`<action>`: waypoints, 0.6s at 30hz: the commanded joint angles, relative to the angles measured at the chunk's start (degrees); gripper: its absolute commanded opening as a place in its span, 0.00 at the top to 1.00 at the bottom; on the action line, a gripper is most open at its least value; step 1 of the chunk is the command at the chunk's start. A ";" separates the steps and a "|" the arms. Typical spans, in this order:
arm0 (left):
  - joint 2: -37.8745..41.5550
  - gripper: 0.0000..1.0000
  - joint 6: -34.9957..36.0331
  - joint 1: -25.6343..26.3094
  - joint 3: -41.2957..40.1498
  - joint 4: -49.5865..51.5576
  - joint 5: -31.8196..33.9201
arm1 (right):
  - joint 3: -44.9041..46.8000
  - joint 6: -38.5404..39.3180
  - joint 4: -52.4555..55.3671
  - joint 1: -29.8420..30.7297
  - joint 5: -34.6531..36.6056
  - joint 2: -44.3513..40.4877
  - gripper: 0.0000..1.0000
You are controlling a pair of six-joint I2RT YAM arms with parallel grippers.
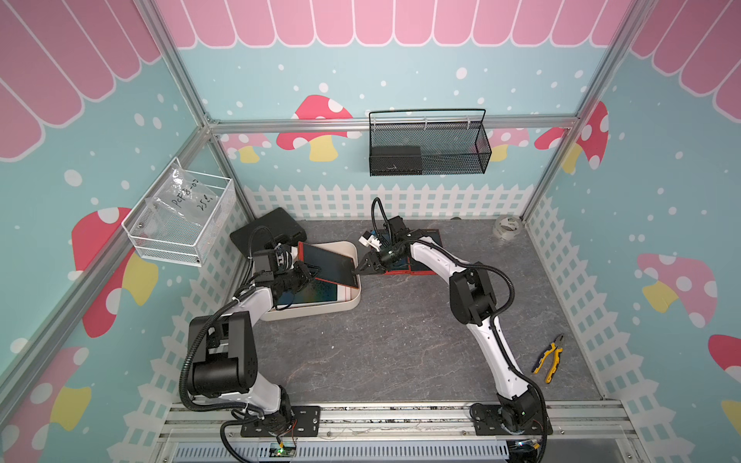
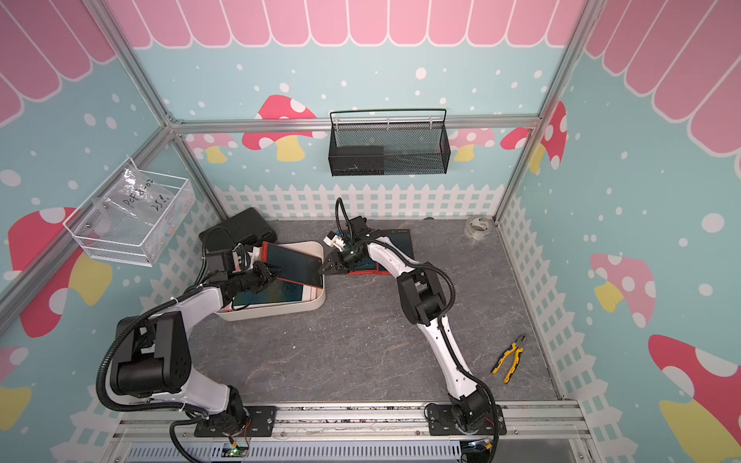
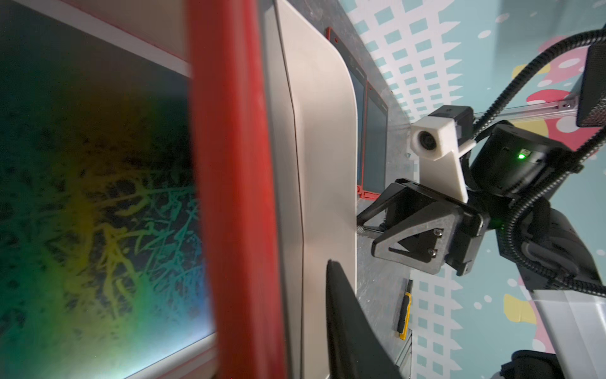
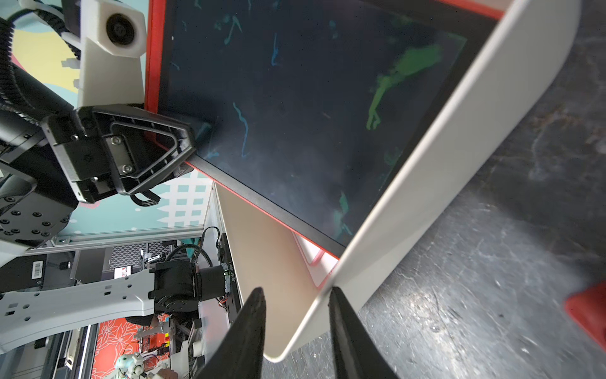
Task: Take out the writing tablet from the storage box
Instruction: Pick up the writing tablet from the storage box.
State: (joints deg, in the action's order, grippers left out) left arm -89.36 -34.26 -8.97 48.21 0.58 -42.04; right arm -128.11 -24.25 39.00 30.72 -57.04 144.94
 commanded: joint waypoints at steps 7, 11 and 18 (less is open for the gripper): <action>1.74 0.94 2.29 -0.89 1.32 1.87 3.13 | -0.52 2.06 0.97 -1.67 0.38 -0.50 0.66; 1.97 0.97 1.57 -1.27 1.02 1.10 2.89 | -0.21 2.78 1.52 -2.41 0.74 -1.14 0.66; 6.07 0.99 -0.35 -2.92 0.93 2.34 2.02 | -0.18 4.08 2.95 -4.16 2.10 -2.88 0.66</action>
State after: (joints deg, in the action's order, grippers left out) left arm -86.74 -33.43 -10.55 48.49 2.76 -40.29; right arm -128.11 -22.31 40.18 27.22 -55.75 144.90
